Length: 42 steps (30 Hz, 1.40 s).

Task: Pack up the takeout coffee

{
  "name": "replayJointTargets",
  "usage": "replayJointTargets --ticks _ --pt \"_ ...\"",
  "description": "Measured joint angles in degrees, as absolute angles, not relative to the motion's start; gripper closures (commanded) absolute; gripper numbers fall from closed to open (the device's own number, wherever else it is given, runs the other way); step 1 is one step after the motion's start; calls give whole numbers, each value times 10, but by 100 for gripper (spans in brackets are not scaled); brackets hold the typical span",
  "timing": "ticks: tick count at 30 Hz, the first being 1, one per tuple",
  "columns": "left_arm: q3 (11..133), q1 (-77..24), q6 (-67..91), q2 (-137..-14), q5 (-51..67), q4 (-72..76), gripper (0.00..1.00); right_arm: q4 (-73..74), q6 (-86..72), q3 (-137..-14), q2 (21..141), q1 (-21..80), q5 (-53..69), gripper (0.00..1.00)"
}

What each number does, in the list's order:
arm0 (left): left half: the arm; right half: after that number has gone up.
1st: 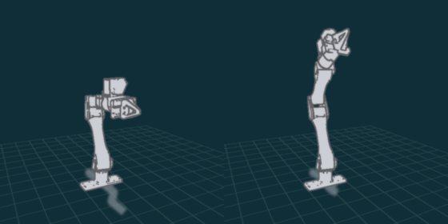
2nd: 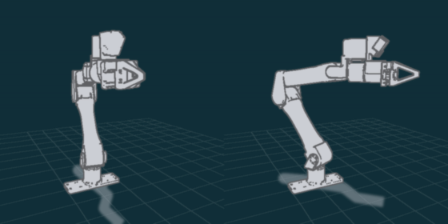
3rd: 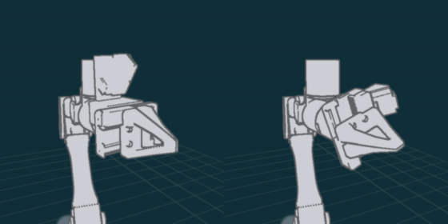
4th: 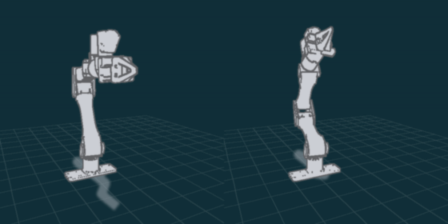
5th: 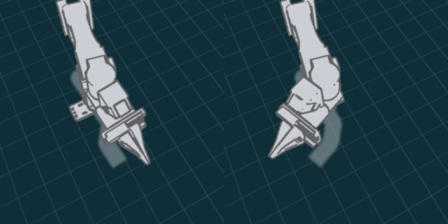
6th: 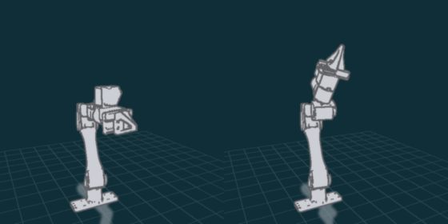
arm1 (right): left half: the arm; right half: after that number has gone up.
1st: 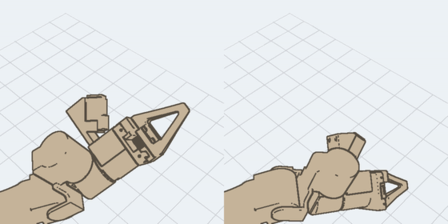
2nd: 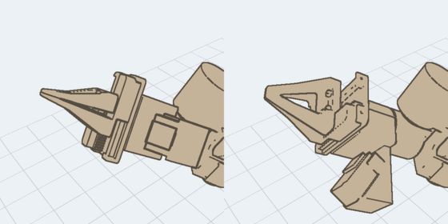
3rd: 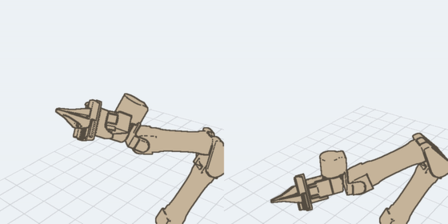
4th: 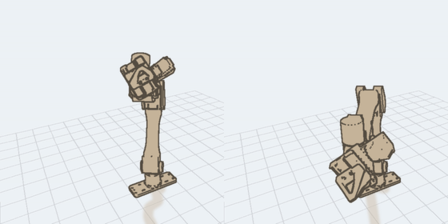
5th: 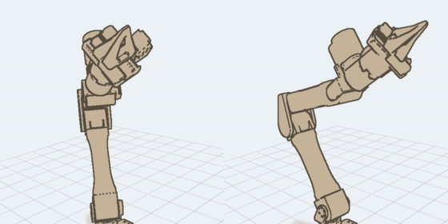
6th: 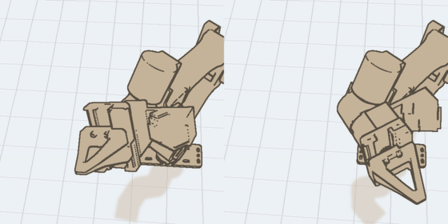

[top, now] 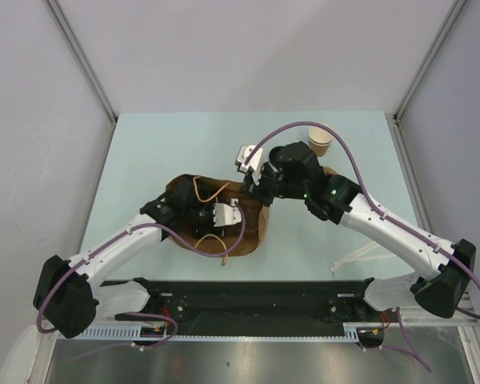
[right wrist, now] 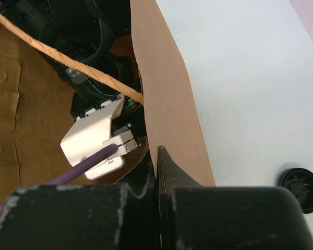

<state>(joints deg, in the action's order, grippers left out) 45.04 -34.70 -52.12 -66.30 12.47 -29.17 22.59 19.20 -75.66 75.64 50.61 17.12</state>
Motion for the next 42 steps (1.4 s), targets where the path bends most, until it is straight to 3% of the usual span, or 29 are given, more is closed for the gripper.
replayJointTargets --ticks 24,36,39,40,42 --pt "716 -290 -504 -920 200 -463 73 185 119 -799 865 336 339 100" --pt "753 -282 -497 -968 224 -475 72 209 87 -861 931 299 378 100" --pt "752 -281 -495 -968 225 -473 67 218 86 -866 933 297 385 100" --pt "752 -281 -495 -968 226 -472 58 220 86 -867 933 297 385 100" --pt "751 -281 -495 -967 226 -471 51 225 86 -870 934 297 389 100"
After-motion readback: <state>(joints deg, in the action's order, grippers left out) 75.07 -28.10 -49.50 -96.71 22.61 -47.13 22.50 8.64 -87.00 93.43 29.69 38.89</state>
